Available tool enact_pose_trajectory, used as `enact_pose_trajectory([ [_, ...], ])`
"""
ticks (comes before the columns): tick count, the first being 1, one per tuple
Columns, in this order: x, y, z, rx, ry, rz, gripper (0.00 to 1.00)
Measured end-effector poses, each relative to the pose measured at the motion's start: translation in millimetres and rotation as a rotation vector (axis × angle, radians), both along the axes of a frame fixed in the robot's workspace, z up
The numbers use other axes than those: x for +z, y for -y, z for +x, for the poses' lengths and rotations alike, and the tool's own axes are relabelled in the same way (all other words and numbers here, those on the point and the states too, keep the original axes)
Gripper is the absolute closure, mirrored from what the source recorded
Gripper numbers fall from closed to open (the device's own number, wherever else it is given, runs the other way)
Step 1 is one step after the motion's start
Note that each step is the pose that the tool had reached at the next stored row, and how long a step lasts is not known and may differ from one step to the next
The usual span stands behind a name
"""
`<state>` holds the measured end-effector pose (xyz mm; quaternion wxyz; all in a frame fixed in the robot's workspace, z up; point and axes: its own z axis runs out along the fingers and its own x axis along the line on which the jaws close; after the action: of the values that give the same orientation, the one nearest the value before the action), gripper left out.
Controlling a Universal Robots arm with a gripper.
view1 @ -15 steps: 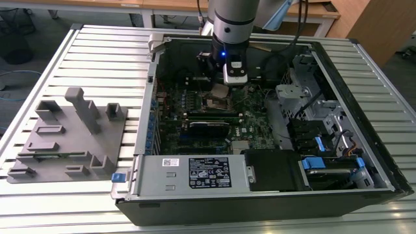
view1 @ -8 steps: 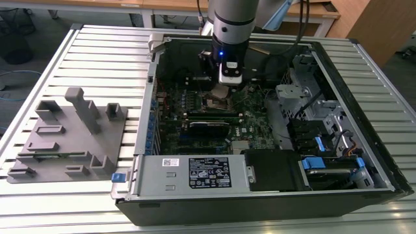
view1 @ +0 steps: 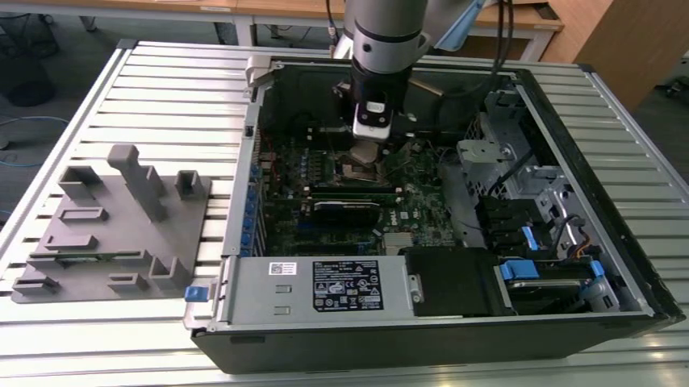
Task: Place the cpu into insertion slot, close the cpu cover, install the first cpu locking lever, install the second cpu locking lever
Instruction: 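Place the cpu into insertion slot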
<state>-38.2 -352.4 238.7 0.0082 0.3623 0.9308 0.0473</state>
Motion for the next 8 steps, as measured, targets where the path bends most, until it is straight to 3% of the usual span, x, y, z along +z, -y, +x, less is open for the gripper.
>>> enact_pose_trajectory([
  [8,-1.0,0.0,0.0,-0.146,-0.0001,0.0000,0.46],
])
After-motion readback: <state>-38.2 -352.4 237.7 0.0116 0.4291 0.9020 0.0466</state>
